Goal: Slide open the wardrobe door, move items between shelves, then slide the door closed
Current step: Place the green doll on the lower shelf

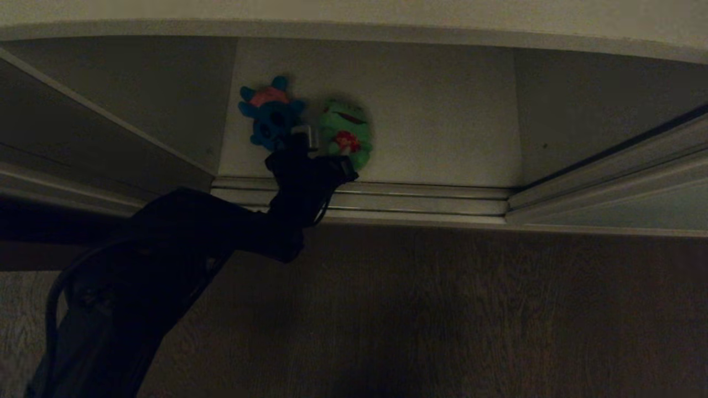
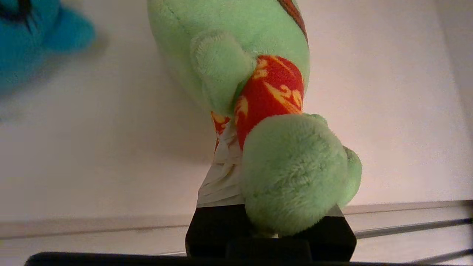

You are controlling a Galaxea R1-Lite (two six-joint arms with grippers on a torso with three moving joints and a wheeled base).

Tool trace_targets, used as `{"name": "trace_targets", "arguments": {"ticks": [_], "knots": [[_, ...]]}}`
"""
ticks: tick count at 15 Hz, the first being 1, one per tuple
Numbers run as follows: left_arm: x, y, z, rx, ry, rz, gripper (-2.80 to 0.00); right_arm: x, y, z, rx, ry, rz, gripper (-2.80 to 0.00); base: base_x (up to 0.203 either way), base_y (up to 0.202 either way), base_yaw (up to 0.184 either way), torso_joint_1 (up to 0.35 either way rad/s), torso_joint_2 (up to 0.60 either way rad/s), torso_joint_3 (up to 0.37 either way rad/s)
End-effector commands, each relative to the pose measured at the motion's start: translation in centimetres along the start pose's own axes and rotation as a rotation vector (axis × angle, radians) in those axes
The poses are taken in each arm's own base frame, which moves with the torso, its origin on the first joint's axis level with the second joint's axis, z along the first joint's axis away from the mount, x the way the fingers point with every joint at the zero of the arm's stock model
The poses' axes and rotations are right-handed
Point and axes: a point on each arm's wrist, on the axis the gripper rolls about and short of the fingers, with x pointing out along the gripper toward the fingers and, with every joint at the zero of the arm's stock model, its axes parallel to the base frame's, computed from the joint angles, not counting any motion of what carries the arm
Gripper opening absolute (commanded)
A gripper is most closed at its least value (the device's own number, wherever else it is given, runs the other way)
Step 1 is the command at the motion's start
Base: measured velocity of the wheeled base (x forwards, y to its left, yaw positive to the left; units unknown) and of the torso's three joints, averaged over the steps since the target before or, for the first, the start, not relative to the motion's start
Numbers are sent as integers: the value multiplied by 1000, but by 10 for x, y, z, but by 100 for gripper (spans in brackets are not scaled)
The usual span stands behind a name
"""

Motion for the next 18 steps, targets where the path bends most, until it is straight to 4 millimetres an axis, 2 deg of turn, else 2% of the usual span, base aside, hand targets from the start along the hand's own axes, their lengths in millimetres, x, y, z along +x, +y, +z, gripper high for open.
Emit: {"name": "trace_targets", "arguments": {"ticks": [1,3,4,13,16,18], "knots": [[2,3,-16,-1,5,2,-280,0,0,0,-1,-2,0,-280,0,0,0,0,0,0],[6,3,-16,2,-24,16,-280,0,0,0,-1,-2,0,-280,0,0,0,0,0,0],[8,3,-15,16,-42,37,0,0,0,0,-1,-2,0,-280,0,0,0,0,0,0],[13,5,1,35,-159,62,0,0,0,0,-1,-2,0,-280,0,0,0,0,0,0],[9,4,26,23,-250,67,0,0,0,0,-1,-2,0,-280,0,0,0,0,0,0],[8,5,32,26,-246,73,0,0,0,0,-1,-2,0,-280,0,0,0,0,0,0]]}}
